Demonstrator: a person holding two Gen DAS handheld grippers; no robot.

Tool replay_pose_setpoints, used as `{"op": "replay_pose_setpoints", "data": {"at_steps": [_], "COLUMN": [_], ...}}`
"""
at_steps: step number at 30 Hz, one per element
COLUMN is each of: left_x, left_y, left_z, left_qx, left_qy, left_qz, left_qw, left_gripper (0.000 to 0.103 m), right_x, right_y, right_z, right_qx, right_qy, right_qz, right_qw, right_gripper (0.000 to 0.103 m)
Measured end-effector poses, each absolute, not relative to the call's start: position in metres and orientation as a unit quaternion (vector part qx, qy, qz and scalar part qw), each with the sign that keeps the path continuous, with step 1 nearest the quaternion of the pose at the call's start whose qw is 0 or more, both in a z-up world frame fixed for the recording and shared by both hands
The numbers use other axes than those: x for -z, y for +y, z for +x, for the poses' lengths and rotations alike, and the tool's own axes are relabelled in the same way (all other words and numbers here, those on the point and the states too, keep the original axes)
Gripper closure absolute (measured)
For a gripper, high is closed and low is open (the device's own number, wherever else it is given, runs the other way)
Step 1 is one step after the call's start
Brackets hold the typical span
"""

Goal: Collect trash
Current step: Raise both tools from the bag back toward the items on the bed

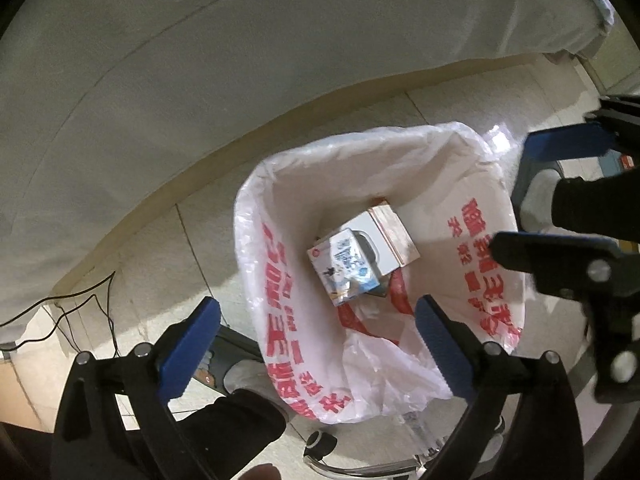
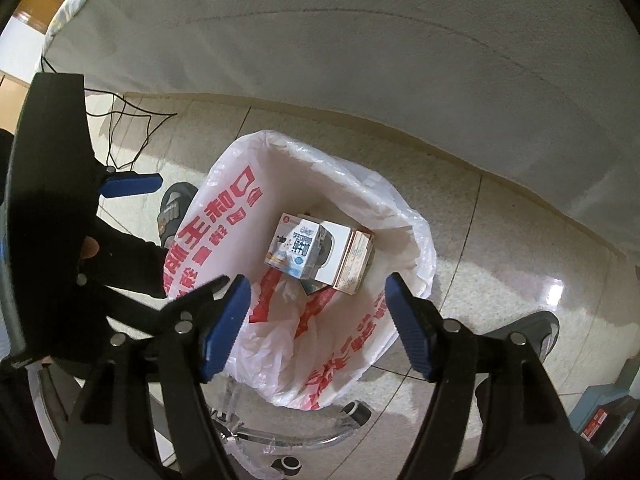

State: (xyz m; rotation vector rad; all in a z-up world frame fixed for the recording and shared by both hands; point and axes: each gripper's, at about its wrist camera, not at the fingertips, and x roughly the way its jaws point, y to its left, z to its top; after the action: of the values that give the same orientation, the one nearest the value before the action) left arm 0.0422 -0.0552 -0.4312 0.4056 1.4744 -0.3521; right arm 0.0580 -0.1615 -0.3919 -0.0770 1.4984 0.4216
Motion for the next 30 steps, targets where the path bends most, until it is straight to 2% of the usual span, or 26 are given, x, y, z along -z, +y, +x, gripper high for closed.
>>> {"op": "replay_pose_setpoints", "data": {"at_steps": [6, 10, 14, 30], "left_x": [0.428, 0.424, 0.41, 0.312], "left_y": [-0.05, -0.048, -0.047, -0.045], "left_z": [0.045, 0.046, 0.047, 0.05], "left_qx": [0.146, 0.142, 0.139, 0.146], "left_qy": [0.658, 0.659, 0.645, 0.588], "left_qz": [0.179, 0.17, 0.174, 0.122], "left_qw": [0.716, 0.719, 0.731, 0.786], "left_gripper": [0.008, 0.008, 0.008, 0.008], "right_x": [0.383, 0.375, 0.362, 0.254], "right_y": [-0.162, -0.168, -0.172, -0.233], "right_z": [0.056, 0.055, 0.054, 0.051], "right_qx": [-0.187, -0.183, -0.18, -0.129], "right_qy": [0.669, 0.665, 0.658, 0.596], "right_qz": [-0.035, -0.031, -0.029, 0.042], "right_qw": [0.718, 0.723, 0.73, 0.791], "right_gripper": [0.031, 0.022, 0.019, 0.017]}}
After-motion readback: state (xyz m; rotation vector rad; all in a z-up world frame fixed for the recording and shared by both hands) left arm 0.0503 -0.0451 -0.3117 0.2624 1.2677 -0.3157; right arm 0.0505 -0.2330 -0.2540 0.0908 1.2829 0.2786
